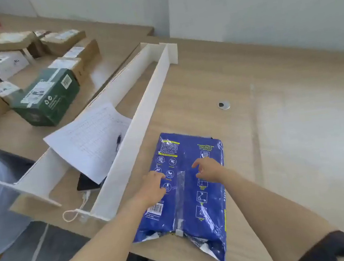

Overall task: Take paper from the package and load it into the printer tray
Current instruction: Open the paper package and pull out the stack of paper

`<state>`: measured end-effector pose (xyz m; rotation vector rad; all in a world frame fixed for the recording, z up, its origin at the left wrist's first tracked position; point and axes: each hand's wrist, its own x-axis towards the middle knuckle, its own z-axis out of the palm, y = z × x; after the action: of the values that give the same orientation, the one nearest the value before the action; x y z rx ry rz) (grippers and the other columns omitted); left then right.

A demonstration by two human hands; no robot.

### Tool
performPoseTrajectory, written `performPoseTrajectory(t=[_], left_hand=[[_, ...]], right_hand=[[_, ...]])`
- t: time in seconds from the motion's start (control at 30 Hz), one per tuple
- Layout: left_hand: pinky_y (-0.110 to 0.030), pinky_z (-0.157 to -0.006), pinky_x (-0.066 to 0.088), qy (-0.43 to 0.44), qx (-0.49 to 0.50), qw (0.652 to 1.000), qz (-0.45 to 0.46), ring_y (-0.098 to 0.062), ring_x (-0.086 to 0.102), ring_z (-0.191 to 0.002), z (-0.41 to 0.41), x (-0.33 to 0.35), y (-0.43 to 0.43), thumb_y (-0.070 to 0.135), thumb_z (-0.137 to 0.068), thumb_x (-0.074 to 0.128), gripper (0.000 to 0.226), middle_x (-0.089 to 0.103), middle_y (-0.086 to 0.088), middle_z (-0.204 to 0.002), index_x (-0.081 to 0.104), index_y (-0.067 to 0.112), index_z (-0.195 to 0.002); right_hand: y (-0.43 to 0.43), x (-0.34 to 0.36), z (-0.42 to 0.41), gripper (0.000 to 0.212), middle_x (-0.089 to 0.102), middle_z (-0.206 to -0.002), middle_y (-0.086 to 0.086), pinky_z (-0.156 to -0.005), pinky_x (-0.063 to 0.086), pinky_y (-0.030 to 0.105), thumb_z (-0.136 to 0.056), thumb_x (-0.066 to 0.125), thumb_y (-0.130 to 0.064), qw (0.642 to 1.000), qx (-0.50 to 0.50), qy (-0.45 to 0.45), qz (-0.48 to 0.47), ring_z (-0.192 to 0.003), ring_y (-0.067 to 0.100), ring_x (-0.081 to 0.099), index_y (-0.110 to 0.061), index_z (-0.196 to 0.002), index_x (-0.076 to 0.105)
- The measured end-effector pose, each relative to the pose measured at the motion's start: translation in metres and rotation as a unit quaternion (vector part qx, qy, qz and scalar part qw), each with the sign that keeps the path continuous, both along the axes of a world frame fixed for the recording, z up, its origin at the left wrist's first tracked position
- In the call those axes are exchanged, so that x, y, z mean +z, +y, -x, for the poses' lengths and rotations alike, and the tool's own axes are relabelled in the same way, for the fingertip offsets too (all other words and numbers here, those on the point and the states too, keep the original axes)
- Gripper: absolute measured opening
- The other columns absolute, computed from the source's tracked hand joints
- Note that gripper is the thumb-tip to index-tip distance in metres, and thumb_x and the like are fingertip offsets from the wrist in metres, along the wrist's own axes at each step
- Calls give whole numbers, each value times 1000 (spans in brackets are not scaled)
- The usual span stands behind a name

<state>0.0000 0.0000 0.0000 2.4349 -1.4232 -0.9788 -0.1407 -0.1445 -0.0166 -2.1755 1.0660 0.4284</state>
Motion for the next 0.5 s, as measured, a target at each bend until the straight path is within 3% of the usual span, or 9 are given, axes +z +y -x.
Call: performPoseTrajectory(t=[0.2, 0.33, 0.5], left_hand=[[-30, -108, 31, 4, -77, 997, 16, -24, 38, -129, -28, -33, -12, 10, -89, 47, 43, 40, -6, -142, 45, 11, -132], [-31, -109, 32, -13, -110, 993, 44, -23, 34, -132, -33, -51, -19, 13, -88, 51, 48, 34, -2, -148, 44, 15, -135], [-28, -105, 37, 11, -84, 994, 71, -21, 35, -128, -33, -60, -20, 14, -89, 53, 45, 34, 2, -147, 45, 19, -132]], right_hand=[[9, -12, -19, 41, 50, -127, 17, -100, 43, 38, -88, 58, -17, 998, -70, 10, -3, -120, 31, 48, -13, -128, 50], [15, -19, -30, 35, 44, -104, 7, -101, 43, 39, -85, 64, -24, 995, -101, -17, 20, -114, 30, 49, -15, -118, 58], [21, -25, -37, 23, 47, -109, 9, -98, 45, 46, -87, 62, -25, 990, -128, -18, 51, -112, 29, 47, -13, -107, 63]])
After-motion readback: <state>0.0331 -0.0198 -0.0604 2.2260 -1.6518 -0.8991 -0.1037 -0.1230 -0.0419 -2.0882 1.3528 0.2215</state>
